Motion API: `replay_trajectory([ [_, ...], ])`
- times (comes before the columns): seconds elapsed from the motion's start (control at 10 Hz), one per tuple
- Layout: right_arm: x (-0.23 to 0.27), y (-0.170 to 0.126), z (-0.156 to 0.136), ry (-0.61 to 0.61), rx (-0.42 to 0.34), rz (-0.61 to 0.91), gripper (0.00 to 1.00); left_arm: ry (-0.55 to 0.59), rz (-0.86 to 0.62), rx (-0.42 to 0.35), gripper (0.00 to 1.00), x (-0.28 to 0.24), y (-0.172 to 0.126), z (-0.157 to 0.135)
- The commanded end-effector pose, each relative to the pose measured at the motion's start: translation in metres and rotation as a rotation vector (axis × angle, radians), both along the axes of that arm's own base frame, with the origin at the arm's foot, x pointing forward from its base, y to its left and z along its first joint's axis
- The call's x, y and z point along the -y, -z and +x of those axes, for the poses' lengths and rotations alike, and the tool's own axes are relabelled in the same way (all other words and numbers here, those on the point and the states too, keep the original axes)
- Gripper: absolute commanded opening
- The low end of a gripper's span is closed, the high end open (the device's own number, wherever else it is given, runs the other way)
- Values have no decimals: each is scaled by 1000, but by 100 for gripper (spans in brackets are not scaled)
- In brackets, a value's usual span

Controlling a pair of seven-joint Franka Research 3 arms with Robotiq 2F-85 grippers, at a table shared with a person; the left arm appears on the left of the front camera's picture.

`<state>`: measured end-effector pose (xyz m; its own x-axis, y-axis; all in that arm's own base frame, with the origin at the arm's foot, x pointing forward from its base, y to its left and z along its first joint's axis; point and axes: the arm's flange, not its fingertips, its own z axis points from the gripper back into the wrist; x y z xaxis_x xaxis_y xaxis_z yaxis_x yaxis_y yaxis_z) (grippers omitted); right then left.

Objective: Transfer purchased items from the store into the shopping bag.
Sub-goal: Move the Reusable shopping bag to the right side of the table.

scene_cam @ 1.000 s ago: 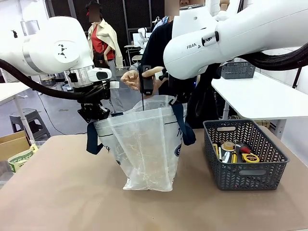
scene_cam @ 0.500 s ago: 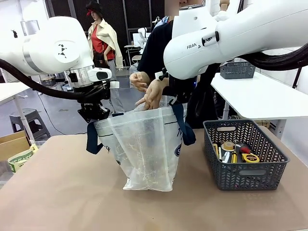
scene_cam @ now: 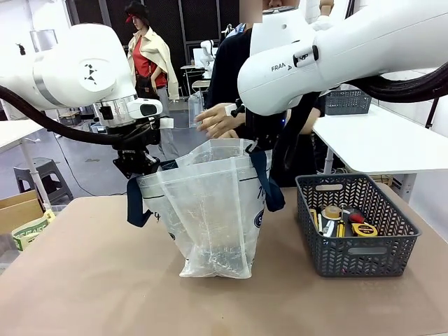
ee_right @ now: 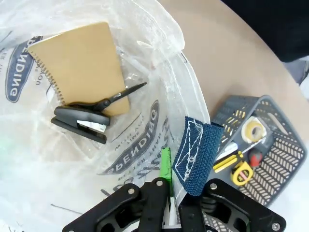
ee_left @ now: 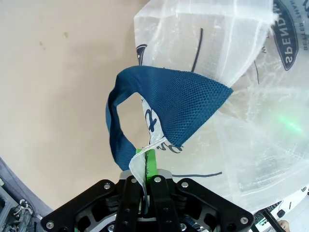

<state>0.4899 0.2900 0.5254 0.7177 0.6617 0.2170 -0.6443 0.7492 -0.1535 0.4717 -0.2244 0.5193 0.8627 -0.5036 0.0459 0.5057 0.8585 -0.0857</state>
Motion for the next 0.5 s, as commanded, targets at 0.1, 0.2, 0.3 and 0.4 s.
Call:
replay_trajectory([
  [0.1,1,1,0,2,-1,-2,0,0,7,5,0,-2,-1,0],
  [0.2,1,1,0,2,-1,-2,0,0,7,5,0,-2,-1,0],
  [0.3,1,1,0,2,-1,-2,0,0,0,0,0,0,0,0],
  [0.4,0,0,0,0,0,0,0,8,16,56,0,2,-3,1],
])
